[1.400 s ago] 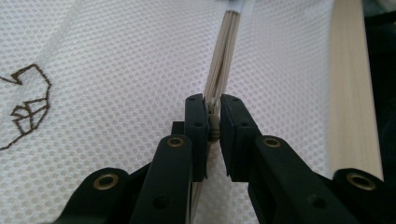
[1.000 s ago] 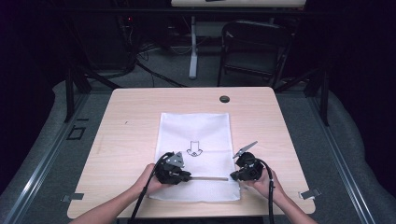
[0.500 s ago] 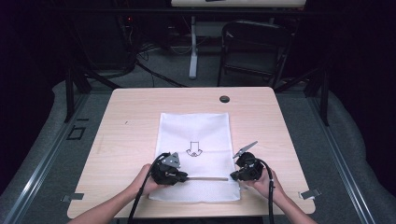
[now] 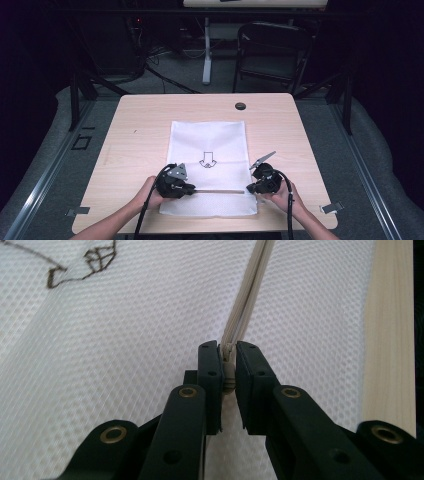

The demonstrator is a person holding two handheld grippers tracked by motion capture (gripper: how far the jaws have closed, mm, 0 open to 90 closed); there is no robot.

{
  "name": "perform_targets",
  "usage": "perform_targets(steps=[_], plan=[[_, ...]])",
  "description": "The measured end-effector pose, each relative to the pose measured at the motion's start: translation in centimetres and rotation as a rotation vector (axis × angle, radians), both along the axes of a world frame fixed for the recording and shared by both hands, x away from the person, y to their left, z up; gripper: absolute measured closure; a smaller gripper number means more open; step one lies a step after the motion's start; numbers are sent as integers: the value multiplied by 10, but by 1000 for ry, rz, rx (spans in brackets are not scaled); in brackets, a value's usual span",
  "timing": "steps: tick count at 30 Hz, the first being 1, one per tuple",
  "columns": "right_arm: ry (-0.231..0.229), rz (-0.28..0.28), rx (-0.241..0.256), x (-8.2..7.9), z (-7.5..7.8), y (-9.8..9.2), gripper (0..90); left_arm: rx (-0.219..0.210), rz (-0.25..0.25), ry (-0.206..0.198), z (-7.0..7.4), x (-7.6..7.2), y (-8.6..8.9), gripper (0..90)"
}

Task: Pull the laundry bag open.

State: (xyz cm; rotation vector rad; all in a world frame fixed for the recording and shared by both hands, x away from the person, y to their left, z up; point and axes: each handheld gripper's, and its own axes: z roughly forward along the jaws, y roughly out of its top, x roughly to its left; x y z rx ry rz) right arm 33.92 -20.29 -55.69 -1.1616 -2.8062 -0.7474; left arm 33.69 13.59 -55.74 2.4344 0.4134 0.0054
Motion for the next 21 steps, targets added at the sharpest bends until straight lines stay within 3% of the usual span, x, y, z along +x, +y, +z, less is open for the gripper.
perform_targets(steps=[2, 5, 8, 21], plan=[[11, -6, 15, 0, 0, 1, 900, -19, 11, 13, 1, -2, 6, 820], [12, -8, 12, 0, 0, 1, 900, -2, -4, -7, 4, -4, 4, 820], [10, -8, 17, 0, 0, 1, 900, -18, 8, 10, 3, -3, 7, 820], [6, -10, 14, -1, 0, 1, 900, 4, -7, -12, 5, -6, 10, 821]])
